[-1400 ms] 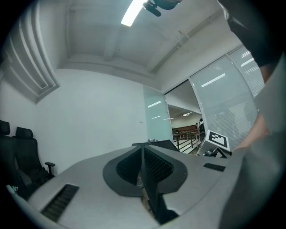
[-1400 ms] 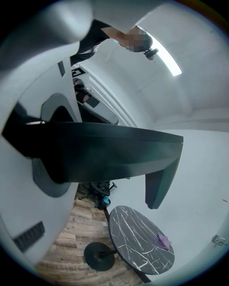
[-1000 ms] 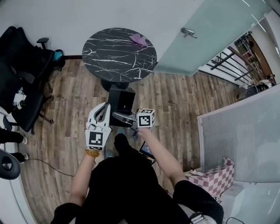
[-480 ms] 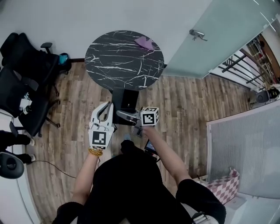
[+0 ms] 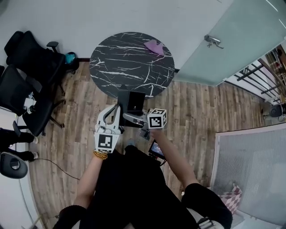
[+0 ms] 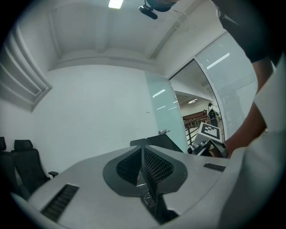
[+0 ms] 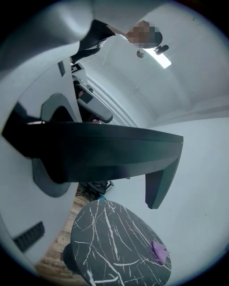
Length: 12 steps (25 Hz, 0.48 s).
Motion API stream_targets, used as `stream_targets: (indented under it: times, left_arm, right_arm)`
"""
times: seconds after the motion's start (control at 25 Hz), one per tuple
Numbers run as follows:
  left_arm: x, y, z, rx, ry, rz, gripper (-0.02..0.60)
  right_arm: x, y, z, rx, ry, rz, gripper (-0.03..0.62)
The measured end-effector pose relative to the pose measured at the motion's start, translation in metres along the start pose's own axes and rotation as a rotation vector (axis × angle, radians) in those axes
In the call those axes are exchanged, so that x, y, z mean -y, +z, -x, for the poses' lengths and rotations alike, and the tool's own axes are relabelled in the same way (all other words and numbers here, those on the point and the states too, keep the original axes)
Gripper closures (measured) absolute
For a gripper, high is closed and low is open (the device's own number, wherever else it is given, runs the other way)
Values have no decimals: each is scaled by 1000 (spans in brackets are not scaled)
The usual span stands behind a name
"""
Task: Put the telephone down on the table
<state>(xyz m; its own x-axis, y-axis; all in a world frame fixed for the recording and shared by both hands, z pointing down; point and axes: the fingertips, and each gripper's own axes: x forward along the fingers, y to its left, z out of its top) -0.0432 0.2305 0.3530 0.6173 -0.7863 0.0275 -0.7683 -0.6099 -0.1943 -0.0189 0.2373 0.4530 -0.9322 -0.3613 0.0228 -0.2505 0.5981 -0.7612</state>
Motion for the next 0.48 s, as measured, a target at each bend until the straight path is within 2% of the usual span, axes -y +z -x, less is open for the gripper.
stream_targets:
  times: [0.12,0.28,0.48]
  left_arm:
    - [-6,-1,-20,-1,10,-23,554]
    - [-6,-11,-34,-16,4,10,552]
    - [-29,-23,-57,-29,-4,29,554]
  right_arm:
    - [19,20,-1,-8,10,1,418]
    - [34,26,2,-10,-8,-21,418]
    - [56,43,-14,-9,-25,-23,418]
